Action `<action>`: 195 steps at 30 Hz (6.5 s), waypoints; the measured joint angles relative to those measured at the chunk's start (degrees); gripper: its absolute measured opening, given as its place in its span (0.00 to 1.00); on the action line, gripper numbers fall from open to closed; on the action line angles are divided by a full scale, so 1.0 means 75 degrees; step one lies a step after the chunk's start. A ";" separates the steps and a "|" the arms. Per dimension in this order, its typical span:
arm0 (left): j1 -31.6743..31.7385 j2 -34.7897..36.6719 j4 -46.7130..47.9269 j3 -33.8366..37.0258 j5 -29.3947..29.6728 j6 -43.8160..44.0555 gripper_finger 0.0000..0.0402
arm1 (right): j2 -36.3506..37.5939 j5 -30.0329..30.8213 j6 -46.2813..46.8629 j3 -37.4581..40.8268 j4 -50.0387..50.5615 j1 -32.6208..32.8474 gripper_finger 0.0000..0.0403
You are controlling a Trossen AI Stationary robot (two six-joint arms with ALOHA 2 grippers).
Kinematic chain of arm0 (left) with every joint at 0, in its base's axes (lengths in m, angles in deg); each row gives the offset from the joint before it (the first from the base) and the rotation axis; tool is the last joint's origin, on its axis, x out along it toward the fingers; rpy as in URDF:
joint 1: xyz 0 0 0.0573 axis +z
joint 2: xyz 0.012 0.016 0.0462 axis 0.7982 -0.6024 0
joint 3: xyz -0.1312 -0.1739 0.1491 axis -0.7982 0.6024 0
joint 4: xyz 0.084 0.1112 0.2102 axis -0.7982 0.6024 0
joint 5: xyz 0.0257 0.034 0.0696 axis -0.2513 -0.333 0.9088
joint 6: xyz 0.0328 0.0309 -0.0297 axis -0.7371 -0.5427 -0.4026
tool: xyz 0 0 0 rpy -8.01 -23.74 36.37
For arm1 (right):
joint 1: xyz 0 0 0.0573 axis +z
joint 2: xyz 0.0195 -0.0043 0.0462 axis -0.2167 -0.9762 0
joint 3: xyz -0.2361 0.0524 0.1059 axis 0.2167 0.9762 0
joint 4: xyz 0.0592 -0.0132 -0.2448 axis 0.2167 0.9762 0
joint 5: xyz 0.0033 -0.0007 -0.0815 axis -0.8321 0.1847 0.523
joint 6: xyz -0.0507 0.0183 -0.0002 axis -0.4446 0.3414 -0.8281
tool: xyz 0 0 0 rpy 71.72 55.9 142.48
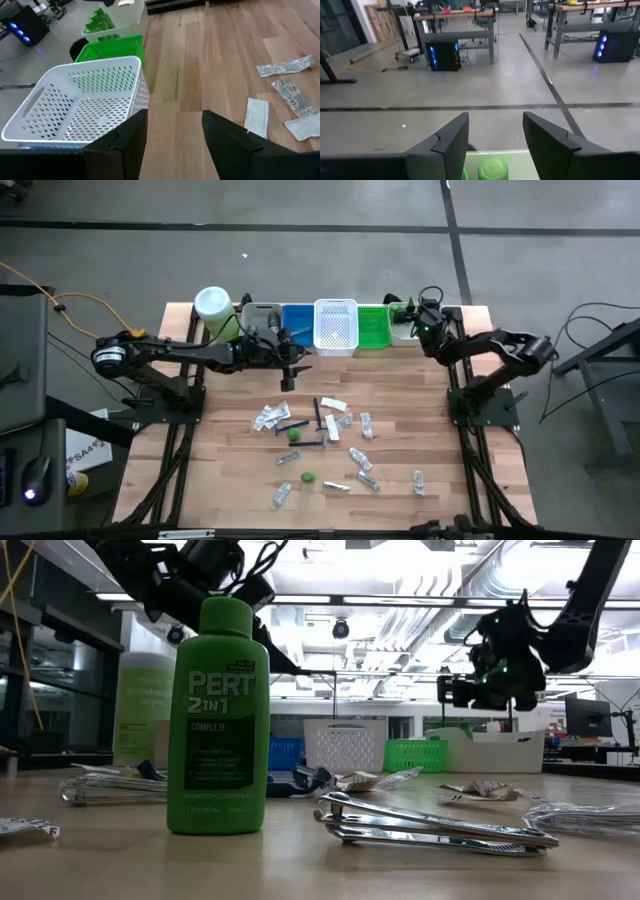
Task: Pick & Place Travel size toiletries
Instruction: Put the top green shampoo into the right white bin
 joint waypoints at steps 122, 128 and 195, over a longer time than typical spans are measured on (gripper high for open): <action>-0.6033 -0.3136 -0.3447 0.1720 0.5101 0.5479 0.60 | 0.4770 0.0128 -0.0007 0.0003 0.5670 0.7915 0.43; -0.6041 -0.3190 -0.3486 0.1494 0.5202 0.5157 0.56 | 0.4773 0.0131 -0.0007 0.0003 0.5640 0.7915 0.43; -0.1594 -0.1902 -0.0641 -0.1343 0.0315 -0.0099 0.25 | -0.0842 -0.4316 -0.2973 -0.2433 0.0863 0.6193 0.59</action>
